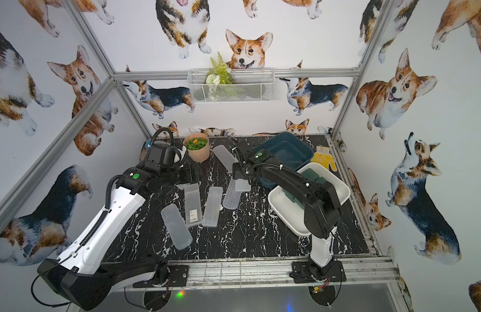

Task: Place the pencil cases by color into the storage box
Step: Pick up the pencil case from the center of the board, then place the pencil case at the storage box.

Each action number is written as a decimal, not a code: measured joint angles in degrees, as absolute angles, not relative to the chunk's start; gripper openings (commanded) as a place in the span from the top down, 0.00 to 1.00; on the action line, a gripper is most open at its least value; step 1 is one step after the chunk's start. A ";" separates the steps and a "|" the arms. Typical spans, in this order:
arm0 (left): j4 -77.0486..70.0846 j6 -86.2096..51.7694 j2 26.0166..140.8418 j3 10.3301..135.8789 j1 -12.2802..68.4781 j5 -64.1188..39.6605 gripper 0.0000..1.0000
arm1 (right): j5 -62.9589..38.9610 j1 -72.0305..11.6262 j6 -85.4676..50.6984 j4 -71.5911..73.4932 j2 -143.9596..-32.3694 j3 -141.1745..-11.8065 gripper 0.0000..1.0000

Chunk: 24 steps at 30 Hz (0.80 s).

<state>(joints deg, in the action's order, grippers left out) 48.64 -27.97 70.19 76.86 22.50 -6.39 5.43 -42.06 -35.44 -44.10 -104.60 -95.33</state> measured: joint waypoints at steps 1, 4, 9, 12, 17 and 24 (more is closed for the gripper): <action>48.84 -28.23 70.57 77.25 22.44 -6.57 0.07 | 5.32 -40.62 -34.39 -43.90 -104.47 -95.72 0.34; 49.69 -29.23 71.85 78.78 22.31 -7.84 0.07 | 5.13 -35.33 -30.44 -42.70 -104.47 -96.79 0.34; 51.75 -30.50 73.63 82.61 22.24 -9.21 0.07 | 4.14 -26.92 -22.33 -40.75 -106.59 -98.02 0.34; 53.23 -30.63 74.67 85.60 22.22 -9.32 0.07 | 2.55 -23.77 -17.34 -39.46 -109.10 -98.96 0.34; 56.47 -30.63 75.55 88.62 22.20 -9.41 0.07 | 0.16 -22.46 -9.45 -40.05 -115.28 -102.52 0.34; 59.64 -30.70 75.55 89.76 22.26 -9.02 0.07 | -1.54 -22.35 -2.35 -43.55 -120.27 -105.14 0.34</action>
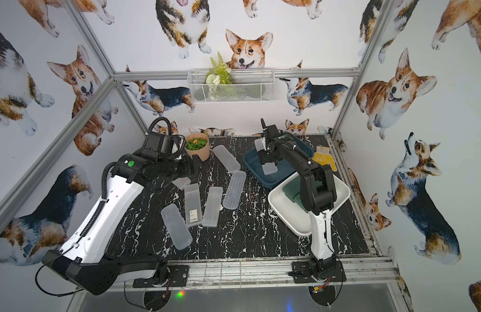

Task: Place the pencil cases by color into the storage box
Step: Place the pencil case at the storage box.

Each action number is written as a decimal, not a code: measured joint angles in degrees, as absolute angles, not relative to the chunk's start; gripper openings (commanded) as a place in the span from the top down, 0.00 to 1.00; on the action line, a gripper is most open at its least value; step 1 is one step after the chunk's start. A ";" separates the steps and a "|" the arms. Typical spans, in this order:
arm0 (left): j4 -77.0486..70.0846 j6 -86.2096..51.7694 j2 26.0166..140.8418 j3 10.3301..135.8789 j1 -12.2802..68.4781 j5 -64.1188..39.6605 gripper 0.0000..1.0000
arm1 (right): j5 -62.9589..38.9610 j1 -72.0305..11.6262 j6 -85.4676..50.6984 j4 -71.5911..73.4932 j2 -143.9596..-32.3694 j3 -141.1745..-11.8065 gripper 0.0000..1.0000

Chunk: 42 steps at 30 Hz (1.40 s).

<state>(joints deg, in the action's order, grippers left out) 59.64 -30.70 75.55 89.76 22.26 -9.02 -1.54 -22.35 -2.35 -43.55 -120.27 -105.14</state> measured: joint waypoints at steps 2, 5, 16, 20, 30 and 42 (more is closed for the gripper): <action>59.92 -30.70 75.57 90.11 22.26 -9.02 0.07 | -2.00 -22.35 -1.41 -44.47 -120.70 -105.27 0.34; 60.18 -30.65 75.59 90.70 22.26 -8.99 0.07 | -3.16 -22.46 -0.19 -45.89 -121.54 -105.25 0.33; 61.08 -30.20 76.53 91.18 22.33 -9.02 0.07 | -1.63 -25.56 4.73 -49.52 -122.21 -101.51 0.32; 61.25 -29.56 77.41 92.23 22.41 -9.04 0.07 | -0.80 -26.52 6.20 -50.39 -124.40 -103.81 0.32; 61.47 -28.45 78.04 93.41 22.41 -9.02 0.07 | -1.76 -28.47 4.19 -54.48 -132.70 -118.56 0.32; 61.58 -27.62 78.41 93.49 22.41 -8.58 0.07 | -6.00 -30.00 -3.20 -60.66 -142.04 -132.66 0.33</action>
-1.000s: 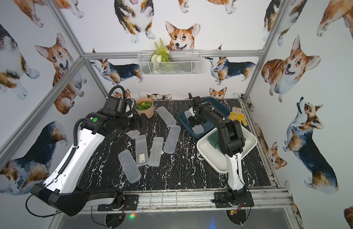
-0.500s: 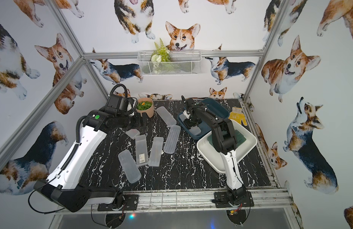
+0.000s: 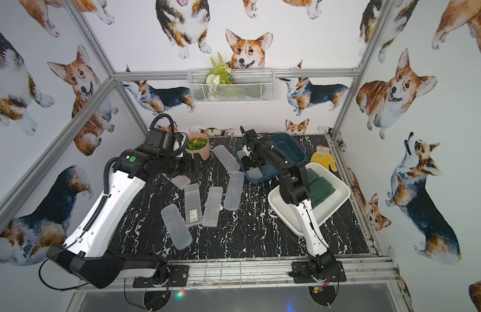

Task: Place the pencil cases by color into the storage box
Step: Place the pencil case at the storage box.

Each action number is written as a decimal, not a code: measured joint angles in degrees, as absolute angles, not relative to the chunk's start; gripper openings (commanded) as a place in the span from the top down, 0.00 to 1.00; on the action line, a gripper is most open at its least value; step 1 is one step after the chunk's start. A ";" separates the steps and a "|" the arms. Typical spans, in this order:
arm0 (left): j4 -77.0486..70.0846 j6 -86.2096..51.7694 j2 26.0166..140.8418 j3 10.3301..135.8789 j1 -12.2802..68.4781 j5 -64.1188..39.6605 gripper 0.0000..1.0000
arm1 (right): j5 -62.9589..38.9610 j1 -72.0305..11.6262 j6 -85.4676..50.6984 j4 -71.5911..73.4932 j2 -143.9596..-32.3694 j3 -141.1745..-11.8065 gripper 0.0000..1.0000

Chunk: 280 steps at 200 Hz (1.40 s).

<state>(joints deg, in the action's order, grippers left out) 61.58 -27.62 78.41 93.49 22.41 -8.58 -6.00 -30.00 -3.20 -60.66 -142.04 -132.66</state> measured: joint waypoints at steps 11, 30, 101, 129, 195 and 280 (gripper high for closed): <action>61.58 -27.59 78.52 93.51 22.41 -8.60 0.07 | -6.11 -30.11 -3.70 -60.95 -142.04 -132.31 0.33; 61.56 -27.57 78.76 93.51 22.41 -8.60 0.07 | -5.98 -30.20 -4.71 -61.67 -142.04 -131.61 0.32; 61.41 -27.57 79.18 94.26 22.41 -8.60 0.07 | -4.49 -33.26 -11.97 -64.20 -142.19 -130.04 0.27; 61.39 -27.59 79.13 94.28 22.41 -8.58 0.07 | -4.49 -34.11 -15.35 -64.95 -142.26 -129.73 0.21; 61.41 -27.62 79.24 95.35 22.41 -7.75 0.07 | -9.08 -30.76 -22.28 -65.28 -142.34 -133.67 0.10; 62.81 -28.25 79.35 89.14 23.51 -3.70 0.08 | -10.39 -29.23 -24.51 -65.17 -131.00 -133.56 0.10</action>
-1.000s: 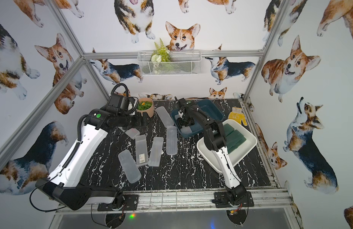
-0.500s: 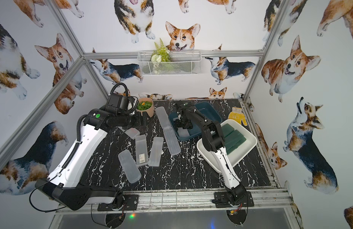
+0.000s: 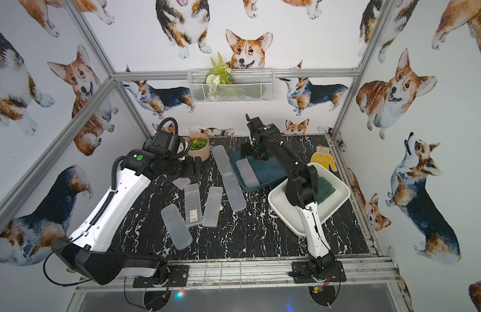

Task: Place the pencil cases by color into the storage box
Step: Place the pencil case at the storage box, then pick up the pencil case from the center of the board.

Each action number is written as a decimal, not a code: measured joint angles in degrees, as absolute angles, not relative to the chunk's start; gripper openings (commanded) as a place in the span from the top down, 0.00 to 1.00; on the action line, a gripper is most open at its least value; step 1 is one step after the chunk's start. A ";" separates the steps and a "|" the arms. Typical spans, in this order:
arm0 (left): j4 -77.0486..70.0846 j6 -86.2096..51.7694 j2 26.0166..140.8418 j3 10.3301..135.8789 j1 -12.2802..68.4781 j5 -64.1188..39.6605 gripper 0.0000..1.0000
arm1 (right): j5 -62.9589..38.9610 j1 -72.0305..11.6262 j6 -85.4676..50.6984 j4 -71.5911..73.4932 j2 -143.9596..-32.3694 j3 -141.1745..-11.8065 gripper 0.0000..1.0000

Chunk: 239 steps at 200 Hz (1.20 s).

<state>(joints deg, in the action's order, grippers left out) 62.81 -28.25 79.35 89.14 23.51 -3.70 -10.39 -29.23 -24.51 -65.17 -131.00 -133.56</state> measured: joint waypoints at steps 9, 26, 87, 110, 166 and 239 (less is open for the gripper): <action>62.92 -28.29 78.94 87.64 24.49 -3.07 0.08 | -10.26 -29.36 -24.53 -64.69 -128.64 -130.98 0.10; 62.87 -28.25 78.11 84.82 27.18 -0.95 0.08 | -10.28 -29.63 -24.99 -63.70 -124.05 -125.47 0.11; 61.56 -30.55 76.66 75.77 34.35 3.97 0.08 | -10.46 -31.33 -27.18 -59.22 -108.16 -105.43 0.12; 61.04 -31.79 75.81 74.65 34.63 4.43 0.07 | -10.04 -33.98 -28.69 -58.74 -105.56 -102.83 0.12; 59.77 -34.59 67.16 67.02 37.32 4.45 0.06 | -5.78 -39.31 -32.51 -58.52 -105.23 -102.24 0.12; 62.22 -36.84 52.07 58.70 36.84 6.59 0.05 | 2.26 -51.37 -45.65 -55.99 -111.72 -106.32 0.12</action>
<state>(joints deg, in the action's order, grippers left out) 62.22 -36.84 52.07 58.70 36.84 6.59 2.26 -51.37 -45.65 -55.99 -111.72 -106.32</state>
